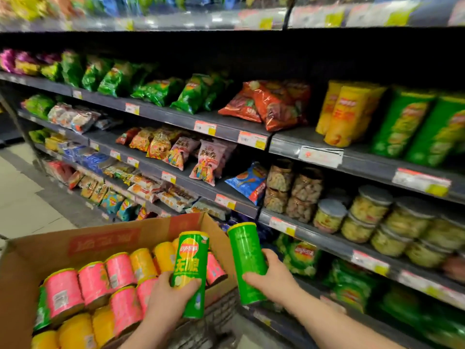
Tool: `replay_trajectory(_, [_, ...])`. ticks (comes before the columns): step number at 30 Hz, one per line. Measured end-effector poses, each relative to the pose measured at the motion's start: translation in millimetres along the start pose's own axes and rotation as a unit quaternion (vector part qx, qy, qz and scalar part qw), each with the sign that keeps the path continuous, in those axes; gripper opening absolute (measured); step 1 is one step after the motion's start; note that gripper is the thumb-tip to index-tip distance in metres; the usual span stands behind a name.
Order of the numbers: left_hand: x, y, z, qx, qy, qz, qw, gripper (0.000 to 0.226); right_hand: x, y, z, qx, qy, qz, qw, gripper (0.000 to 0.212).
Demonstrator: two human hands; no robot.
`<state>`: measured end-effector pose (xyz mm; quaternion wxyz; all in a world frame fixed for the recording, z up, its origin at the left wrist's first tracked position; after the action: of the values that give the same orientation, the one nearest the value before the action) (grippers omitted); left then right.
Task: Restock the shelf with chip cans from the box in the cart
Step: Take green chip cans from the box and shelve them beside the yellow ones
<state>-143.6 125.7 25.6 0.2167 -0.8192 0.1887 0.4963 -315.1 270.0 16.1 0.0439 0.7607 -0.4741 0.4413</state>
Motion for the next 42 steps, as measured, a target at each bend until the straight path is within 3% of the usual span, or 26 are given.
replay_trajectory(3, [-7,-12,28,0.042,-0.010,0.012,0.999,0.061,-22,-26,-23,-0.029,0.025,0.024,0.999,0.072])
replay_trajectory(9, [-31,-38,79,0.137,-0.032,0.055,0.988,0.033,-58,-69,-71,-0.086,0.077,0.058,0.992,0.078])
replay_trajectory(20, [-99,-117,190,0.247,-0.018,0.092,0.964,0.032,-143,-145,-166,-0.171,0.161,0.083,0.968,0.071])
replay_trajectory(25, [-132,-179,258,0.293,0.005,0.109,0.950,0.077,-201,-188,-233,-0.214,0.182,0.095,0.955,0.074])
replay_trajectory(32, [-166,-241,329,0.307,-0.007,0.125,0.943,0.047,-260,-226,-298,-0.245,0.206,0.076,0.944,0.056])
replay_trajectory(37, [-184,-270,363,0.316,-0.029,0.126,0.940,0.068,-289,-241,-336,-0.256,0.210,0.057,0.942,0.064])
replay_trajectory(42, [-204,-284,380,0.324,-0.040,0.122,0.937,0.044,-302,-240,-365,-0.252,0.227,0.031,0.940,0.064])
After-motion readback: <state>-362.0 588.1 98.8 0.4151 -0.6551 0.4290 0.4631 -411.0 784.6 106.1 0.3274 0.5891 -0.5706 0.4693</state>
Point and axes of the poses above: each hand's wrist, its own y-axis towards the middle knuckle, its own z-axis out of the palm, x = y × z, the point moved 3 cm from there along y, towards the middle knuckle, and after that the axes turned 5 degrees about z, right-handed, at the moved point
